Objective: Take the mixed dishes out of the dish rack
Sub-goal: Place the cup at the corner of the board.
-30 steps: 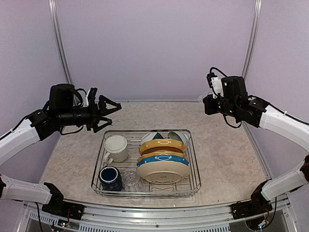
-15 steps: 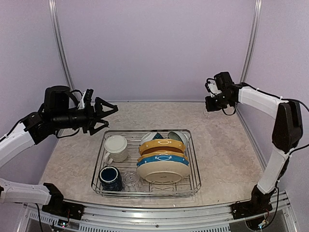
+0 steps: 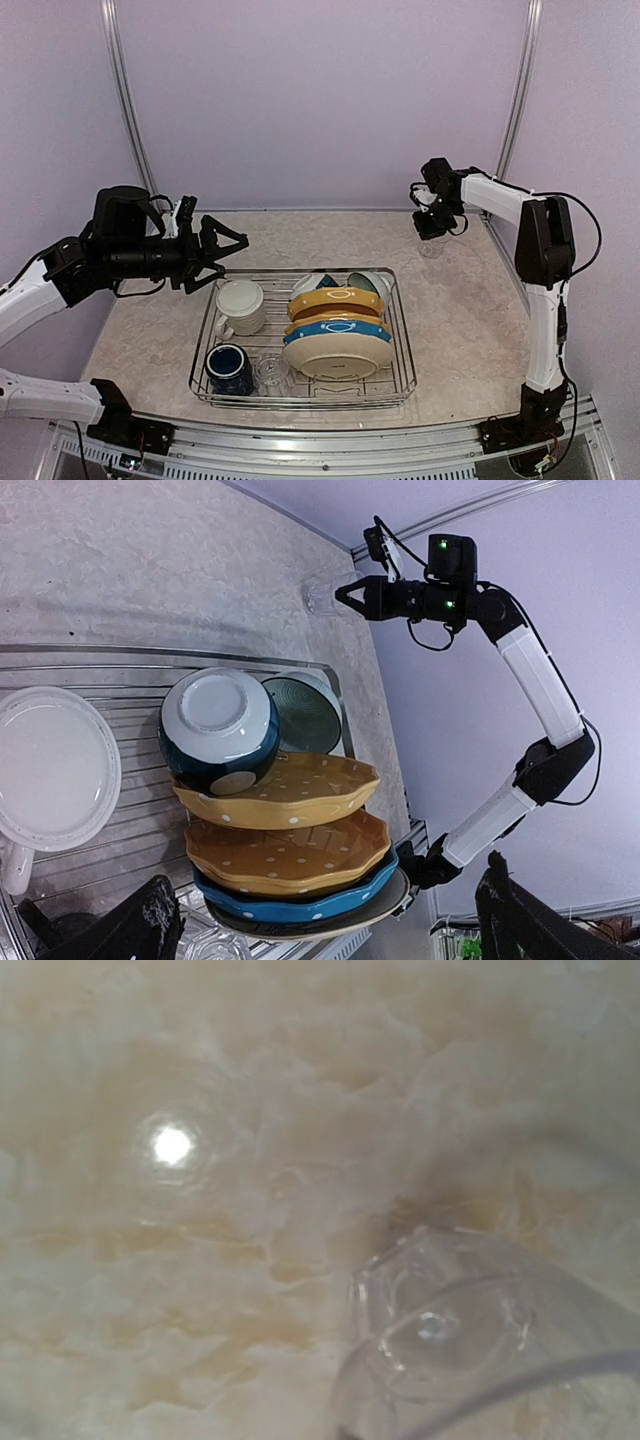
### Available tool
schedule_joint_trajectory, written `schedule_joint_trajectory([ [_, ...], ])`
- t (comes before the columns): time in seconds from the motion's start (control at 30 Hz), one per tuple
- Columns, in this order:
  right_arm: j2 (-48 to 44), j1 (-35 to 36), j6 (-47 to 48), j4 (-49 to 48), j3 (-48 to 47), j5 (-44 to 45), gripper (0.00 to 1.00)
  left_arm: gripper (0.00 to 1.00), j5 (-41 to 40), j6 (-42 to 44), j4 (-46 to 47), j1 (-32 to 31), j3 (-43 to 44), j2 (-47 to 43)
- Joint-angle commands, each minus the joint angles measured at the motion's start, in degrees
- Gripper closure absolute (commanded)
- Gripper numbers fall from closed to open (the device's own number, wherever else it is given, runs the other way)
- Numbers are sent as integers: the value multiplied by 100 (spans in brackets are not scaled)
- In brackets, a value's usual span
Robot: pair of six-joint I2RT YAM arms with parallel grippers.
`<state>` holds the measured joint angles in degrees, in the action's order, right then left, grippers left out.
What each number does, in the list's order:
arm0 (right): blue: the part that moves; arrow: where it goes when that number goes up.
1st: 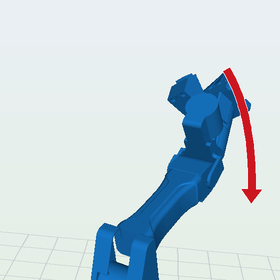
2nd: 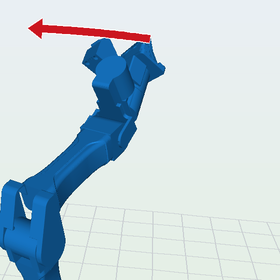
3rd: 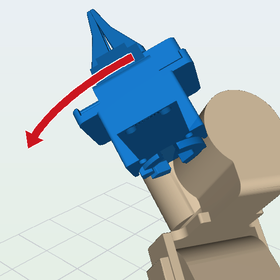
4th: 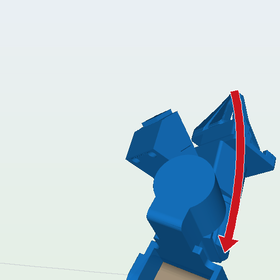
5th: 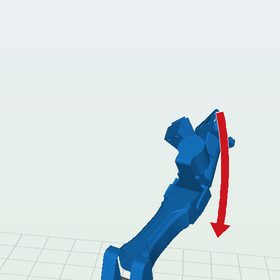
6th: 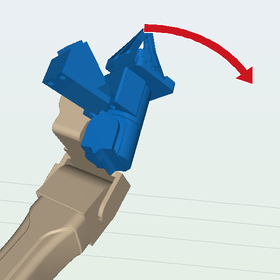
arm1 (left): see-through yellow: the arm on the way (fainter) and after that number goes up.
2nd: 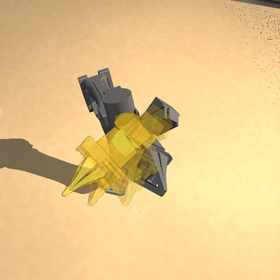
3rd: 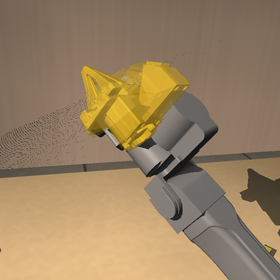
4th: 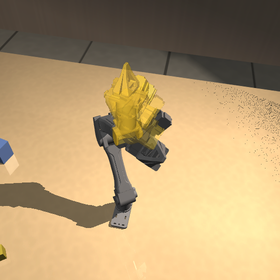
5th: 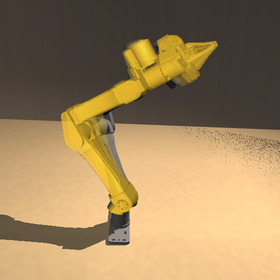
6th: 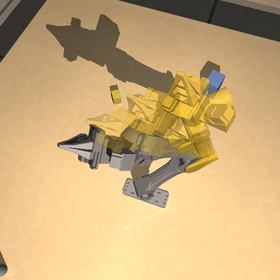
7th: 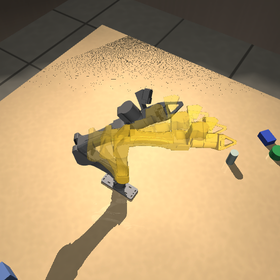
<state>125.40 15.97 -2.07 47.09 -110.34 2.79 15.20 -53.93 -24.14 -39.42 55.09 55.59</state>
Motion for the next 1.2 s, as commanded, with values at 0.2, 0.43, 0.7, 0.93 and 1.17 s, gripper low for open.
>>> schedule_joint_trajectory([
  [0.2,745,-82,432,549,-1099,250,100,1,-222,11,-341,-232,136,286],
  [0.43,932,-91,487,784,-1298,180,100,1,-326,129,-906,-265,460,631],
  [0.7,957,-86,497,823,-1501,220,77,1,-375,198,-1144,-332,636,922],
  [0.93,779,-81,492,893,-1572,344,56,1,-545,357,-1576,-646,913,1240],
  [1.17,-397,-11,368,235,-317,219,44,1,-747,524,-1968,-979,1091,1572],
])
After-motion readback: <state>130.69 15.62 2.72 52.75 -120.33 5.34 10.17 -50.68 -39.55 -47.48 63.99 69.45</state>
